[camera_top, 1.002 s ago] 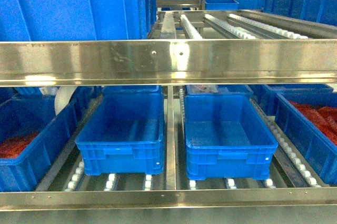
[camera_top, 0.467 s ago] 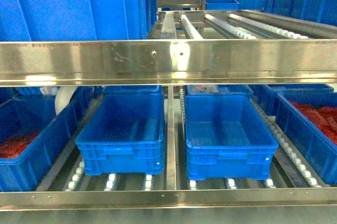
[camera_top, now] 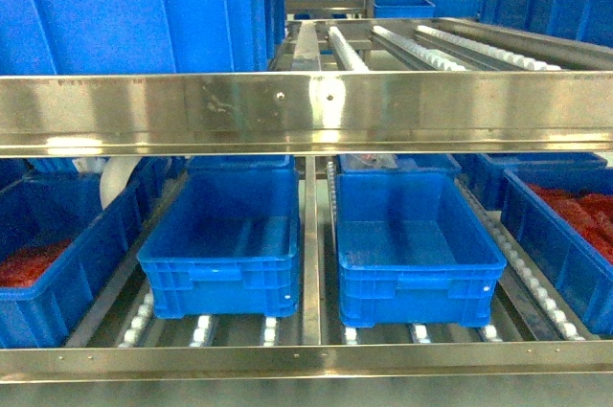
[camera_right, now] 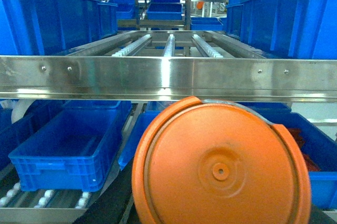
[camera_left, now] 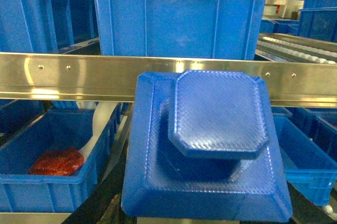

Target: Sort blue parts and orange caps into right shelf containers

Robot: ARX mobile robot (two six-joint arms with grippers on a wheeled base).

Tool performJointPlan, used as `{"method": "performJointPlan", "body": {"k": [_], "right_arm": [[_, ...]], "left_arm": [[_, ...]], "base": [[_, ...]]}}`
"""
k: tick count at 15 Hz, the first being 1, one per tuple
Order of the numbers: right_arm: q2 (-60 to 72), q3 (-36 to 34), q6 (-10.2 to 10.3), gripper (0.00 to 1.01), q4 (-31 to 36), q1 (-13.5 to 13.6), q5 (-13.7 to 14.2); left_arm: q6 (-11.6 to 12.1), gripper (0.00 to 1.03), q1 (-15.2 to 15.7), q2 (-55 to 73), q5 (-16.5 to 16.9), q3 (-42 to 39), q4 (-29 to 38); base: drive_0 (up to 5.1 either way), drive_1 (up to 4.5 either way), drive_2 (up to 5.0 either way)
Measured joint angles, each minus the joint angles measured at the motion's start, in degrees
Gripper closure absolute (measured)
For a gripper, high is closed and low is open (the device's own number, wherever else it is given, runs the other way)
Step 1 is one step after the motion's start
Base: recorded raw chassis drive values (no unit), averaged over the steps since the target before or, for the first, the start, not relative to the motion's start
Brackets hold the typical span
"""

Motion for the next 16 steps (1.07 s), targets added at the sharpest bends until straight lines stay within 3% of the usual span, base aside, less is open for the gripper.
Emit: {"method": "performJointPlan", "body": {"k": [16], "right_arm": [[0.00, 0.00, -0.02, 0.57, 0.02, 0.00, 0.17]], "left_arm": [[0.20, 0.59, 0.00, 0.00, 0.07, 0.00, 0.02]], "base": [[0.0, 0.00, 0.0]]}}
